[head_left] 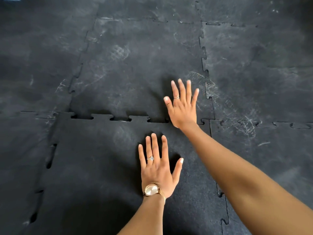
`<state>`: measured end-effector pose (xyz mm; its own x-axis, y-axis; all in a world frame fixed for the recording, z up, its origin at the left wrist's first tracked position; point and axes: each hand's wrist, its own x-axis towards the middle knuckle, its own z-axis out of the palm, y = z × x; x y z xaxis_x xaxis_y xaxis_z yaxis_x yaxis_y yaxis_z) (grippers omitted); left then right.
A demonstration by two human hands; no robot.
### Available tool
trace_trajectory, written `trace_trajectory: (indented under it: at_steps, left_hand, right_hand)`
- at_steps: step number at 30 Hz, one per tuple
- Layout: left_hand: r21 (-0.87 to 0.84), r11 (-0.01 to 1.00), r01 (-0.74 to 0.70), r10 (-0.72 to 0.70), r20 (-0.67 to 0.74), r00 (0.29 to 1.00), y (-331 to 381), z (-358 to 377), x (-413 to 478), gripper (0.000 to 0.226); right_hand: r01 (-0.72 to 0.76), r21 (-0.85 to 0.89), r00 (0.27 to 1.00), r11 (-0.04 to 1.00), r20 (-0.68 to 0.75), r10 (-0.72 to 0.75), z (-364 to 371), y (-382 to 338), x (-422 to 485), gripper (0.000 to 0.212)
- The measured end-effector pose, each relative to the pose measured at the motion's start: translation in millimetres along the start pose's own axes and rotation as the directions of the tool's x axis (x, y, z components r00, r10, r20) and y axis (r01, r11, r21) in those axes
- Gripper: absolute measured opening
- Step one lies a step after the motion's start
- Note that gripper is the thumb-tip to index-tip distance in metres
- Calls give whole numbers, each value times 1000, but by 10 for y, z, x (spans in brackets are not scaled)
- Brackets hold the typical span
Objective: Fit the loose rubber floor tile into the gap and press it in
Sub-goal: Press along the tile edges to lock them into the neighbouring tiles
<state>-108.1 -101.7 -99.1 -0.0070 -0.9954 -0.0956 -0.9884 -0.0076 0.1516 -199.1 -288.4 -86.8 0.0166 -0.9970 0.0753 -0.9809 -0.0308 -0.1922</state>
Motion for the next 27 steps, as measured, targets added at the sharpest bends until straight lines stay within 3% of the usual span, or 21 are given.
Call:
trace_trajectory:
  at_steps: [2, 5, 7, 10, 12, 15, 19, 24, 27]
  left_hand:
    - [-6, 1000, 11, -11, 11, 1000, 7, -51, 26, 79]
    - [-51, 998, -39, 40, 32, 999, -17, -220, 31, 73]
    - [-85, 990, -115, 110, -60, 992, -290, -318, 137, 63]
    - [-25, 999, 37, -41, -192, 980, -971, -431, 333, 64]
    - [52, 988, 147, -136, -168, 976, -1345, -468, 388, 72]
    - [93, 984, 155, -149, -66, 987, -1515, -360, 428, 78]
    - [84, 985, 151, -147, -61, 987, -1524, -334, 445, 77]
    - [50, 988, 148, -144, -62, 988, -1537, -337, 445, 77]
    - [64, 987, 147, -143, -68, 987, -1559, -297, 443, 76]
  right_hand:
    - [-61, -33, 992, 998, 105, 64, 131, 42, 18, 74]
    - [-107, -57, 987, 993, 115, 113, 118, 62, 14, 74]
    - [-126, -77, 985, 989, 108, 134, 126, 48, 38, 74]
    - [-131, -78, 980, 988, 142, 141, 117, 41, 18, 72]
    - [-120, -73, 981, 990, 142, 130, 129, 44, 26, 71]
    - [-113, -52, 984, 992, 133, 119, 125, 57, 33, 71]
    - [-128, -58, 983, 990, 125, 135, 29, 4, -8, 71]
    - [-74, 48, 992, 996, -100, 79, -76, -291, 50, 77]
    - [-3, 13, 1000, 1000, -12, 3, 17, -335, 25, 77]
